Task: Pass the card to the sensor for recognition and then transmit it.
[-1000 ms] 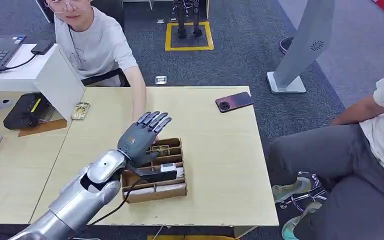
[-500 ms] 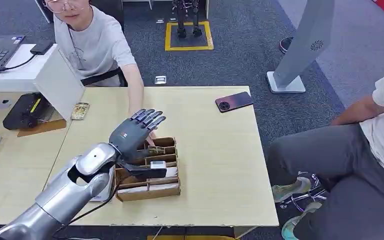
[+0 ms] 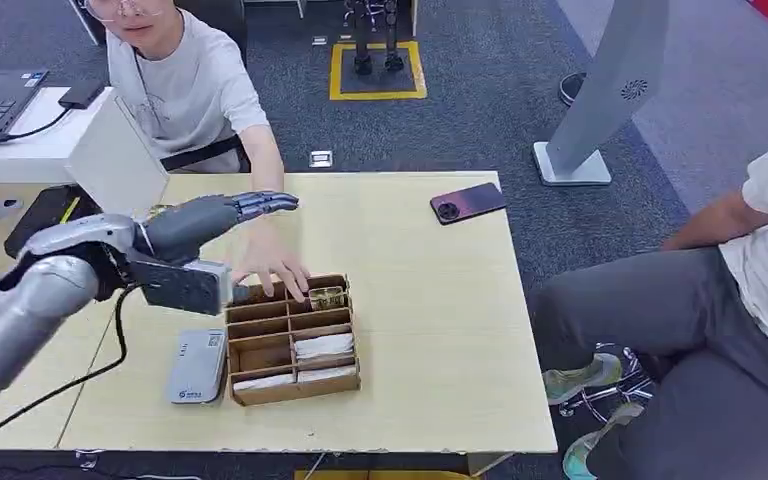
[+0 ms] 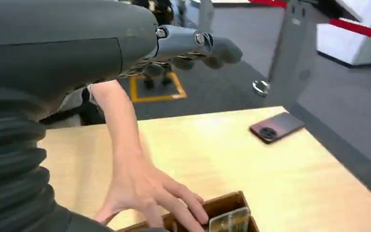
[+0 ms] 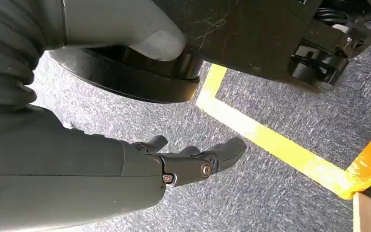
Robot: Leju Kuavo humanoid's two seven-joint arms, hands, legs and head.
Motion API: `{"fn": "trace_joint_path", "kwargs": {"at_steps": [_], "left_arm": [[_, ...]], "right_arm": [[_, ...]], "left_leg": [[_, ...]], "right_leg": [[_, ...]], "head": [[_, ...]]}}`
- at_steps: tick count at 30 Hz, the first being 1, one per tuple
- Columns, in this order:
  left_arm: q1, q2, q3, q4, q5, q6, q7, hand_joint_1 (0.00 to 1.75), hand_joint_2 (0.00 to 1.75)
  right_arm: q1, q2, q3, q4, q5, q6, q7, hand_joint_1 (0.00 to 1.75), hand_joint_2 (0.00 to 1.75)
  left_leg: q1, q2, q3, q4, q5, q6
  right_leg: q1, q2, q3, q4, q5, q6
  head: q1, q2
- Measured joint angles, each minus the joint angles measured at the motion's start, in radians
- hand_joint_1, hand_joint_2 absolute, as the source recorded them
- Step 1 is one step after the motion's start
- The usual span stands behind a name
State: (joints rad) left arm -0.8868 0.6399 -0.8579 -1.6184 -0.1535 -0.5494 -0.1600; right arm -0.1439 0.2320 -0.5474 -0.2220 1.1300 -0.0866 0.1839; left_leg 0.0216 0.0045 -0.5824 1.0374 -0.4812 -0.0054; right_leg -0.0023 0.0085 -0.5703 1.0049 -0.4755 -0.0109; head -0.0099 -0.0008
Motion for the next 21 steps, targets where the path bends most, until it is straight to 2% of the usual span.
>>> {"fn": "trace_joint_path", "kwargs": {"at_steps": [3, 6, 8, 9, 12, 15, 17, 21], "left_arm": [[-0.148, 0.1, -0.03, -0.096, 0.281, -0.13, 0.114, 0.0, 1.75], [-0.335, 0.185, -0.098, -0.184, 0.555, -0.172, 0.248, 0.0, 1.75], [-0.448, 0.21, -0.158, -0.222, 0.655, -0.169, 0.312, 0.0, 1.75], [-0.499, 0.217, -0.189, -0.234, 0.682, -0.162, 0.334, 0.0, 1.75], [-0.613, 0.24, -0.275, -0.266, 0.695, -0.142, 0.348, 0.0, 1.75], [-0.681, 0.252, -0.35, -0.293, 0.695, -0.132, 0.344, 0.0, 1.75], [-0.725, 0.253, -0.399, -0.307, 0.713, -0.117, 0.361, 0.0, 1.75], [-0.767, 0.266, -0.492, -0.332, 0.705, -0.078, 0.358, 0.0, 1.75]], "right_arm": [[0.0, -0.003, -0.002, 0.0, -0.009, 0.005, 0.0, 0.0, 1.75], [0.0, -0.005, -0.003, 0.0, -0.011, 0.012, 0.0, 0.0, 1.75], [-0.001, -0.007, -0.003, 0.0, -0.015, 0.014, 0.0, 0.0, 1.75], [-0.001, -0.007, -0.004, 0.0, -0.018, 0.015, 0.0, 0.0, 1.75], [-0.001, -0.007, -0.004, 0.0, -0.02, 0.015, 0.002, 0.0, 1.75], [-0.001, -0.008, -0.004, 0.0, -0.02, 0.015, 0.002, 0.0, 1.75], [-0.001, -0.008, -0.004, 0.0, -0.02, 0.015, 0.003, 0.0, 1.75], [-0.001, -0.009, -0.004, 0.0, -0.02, 0.015, 0.003, 0.0, 1.75]], "left_leg": [[0.001, 0.0, -0.003, 0.0, 0.0, 0.0], [0.0, 0.0, -0.003, 0.0, 0.0, 0.0], [-0.001, -0.001, -0.003, 0.0, 0.0, 0.0], [-0.001, -0.001, -0.003, 0.0, 0.0, 0.0], [-0.001, -0.001, -0.003, 0.0, 0.0, 0.0], [-0.001, -0.001, -0.003, 0.0, 0.0, 0.0], [-0.001, -0.002, -0.003, 0.0, 0.0, 0.0], [-0.001, -0.001, -0.003, 0.0, 0.0, 0.0]], "right_leg": [[0.0, 0.0, -0.002, 0.0, 0.0, 0.0], [0.0, 0.0, -0.003, 0.0, 0.0, 0.0], [0.0, 0.0, -0.002, -0.001, 0.0, 0.0], [0.0, -0.002, -0.002, -0.001, 0.0, 0.0], [0.0, -0.002, -0.002, -0.001, 0.0, 0.0], [-0.001, -0.002, -0.002, -0.001, 0.0, 0.0], [-0.001, -0.002, -0.002, -0.001, 0.0, 0.0], [-0.001, -0.002, -0.002, 0.0, 0.0, 0.0]], "head": [[0.0, 0.0], [0.0, 0.0], [0.0, 0.0], [0.001, 0.0], [0.0, 0.0], [0.0, 0.0], [0.0, 0.0], [0.0, 0.0]]}}
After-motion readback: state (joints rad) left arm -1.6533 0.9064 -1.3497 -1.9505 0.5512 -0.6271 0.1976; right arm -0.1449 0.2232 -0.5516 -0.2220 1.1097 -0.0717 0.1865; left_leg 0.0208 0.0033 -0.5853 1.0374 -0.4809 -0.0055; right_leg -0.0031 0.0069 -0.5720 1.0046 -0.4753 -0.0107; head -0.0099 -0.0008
